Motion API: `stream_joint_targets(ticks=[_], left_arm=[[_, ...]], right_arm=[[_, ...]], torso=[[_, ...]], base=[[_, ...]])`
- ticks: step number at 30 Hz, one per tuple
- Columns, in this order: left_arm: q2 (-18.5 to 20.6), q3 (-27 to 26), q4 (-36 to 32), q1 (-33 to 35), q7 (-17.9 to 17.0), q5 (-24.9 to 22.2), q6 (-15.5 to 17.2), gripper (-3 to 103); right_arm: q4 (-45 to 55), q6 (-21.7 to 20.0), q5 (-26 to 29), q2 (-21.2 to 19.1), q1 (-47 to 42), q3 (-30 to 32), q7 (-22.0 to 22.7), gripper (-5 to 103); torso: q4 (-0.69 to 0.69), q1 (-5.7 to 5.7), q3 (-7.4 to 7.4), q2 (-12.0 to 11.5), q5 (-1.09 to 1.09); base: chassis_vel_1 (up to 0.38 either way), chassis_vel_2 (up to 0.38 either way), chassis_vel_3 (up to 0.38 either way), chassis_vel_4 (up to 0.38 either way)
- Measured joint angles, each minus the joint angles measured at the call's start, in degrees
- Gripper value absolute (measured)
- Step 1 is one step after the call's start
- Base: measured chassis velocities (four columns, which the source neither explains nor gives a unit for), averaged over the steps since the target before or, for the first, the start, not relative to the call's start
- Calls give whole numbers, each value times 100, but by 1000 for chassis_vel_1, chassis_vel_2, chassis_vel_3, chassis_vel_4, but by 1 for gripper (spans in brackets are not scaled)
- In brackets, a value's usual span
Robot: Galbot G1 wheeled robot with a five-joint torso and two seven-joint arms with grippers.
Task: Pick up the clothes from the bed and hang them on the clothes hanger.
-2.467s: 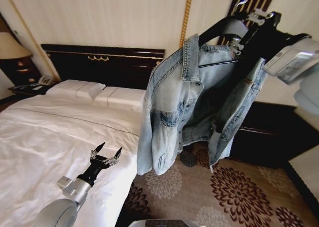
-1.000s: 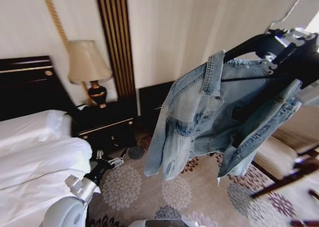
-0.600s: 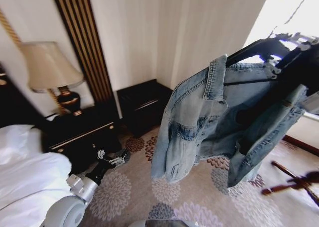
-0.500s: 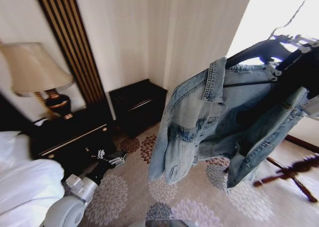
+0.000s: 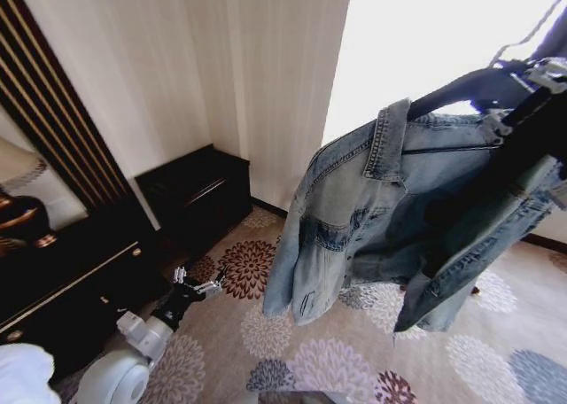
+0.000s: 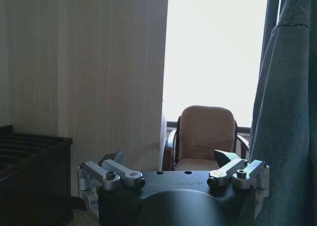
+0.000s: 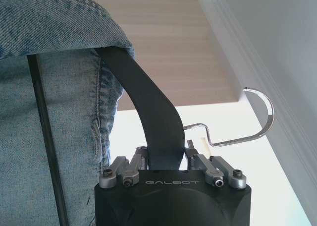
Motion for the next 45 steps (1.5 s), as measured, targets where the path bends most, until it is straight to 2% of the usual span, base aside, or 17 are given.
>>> stream_joint_targets(ticks=[14, 18, 24, 31, 37, 45], left_arm=[[13, 22, -20, -178, -86, -3, -2, 100], [12, 178, 33, -500, -403, 75, 148, 100], [148, 415, 119, -953, -584, -66, 227, 100], [324, 811, 310, -1506, -809, -138, 361, 100], [370, 903, 342, -1536, -775, -272, 345, 100], [367, 913, 368, -1464, -690, -206, 270, 100]], right_arm=[[-6, -52, -12, 30, -13, -2, -15, 35], [-7, -56, -6, 39, -9, 12, -26, 35], [-9, -63, -5, 31, -8, 12, -27, 35], [-11, -64, -4, 16, -10, 17, -29, 35], [-10, -64, -9, -2, -9, 12, -31, 35], [-10, -68, -33, -7, -9, -30, -33, 34]], torso=[[0, 0, 0, 0, 0], [0, 0, 0, -1, 0], [-5, -1, -1, 0, 0], [3, 0, 1, -1, 0], [0, -1, 0, 0, 0], [1, 0, 0, -1, 0]], base=[[-131, -128, -121, -125], [-117, -122, -139, -126], [-92, -99, -112, -95], [-8, -6, -3, -9], [0, 0, 0, 0], [0, 0, 0, 0]])
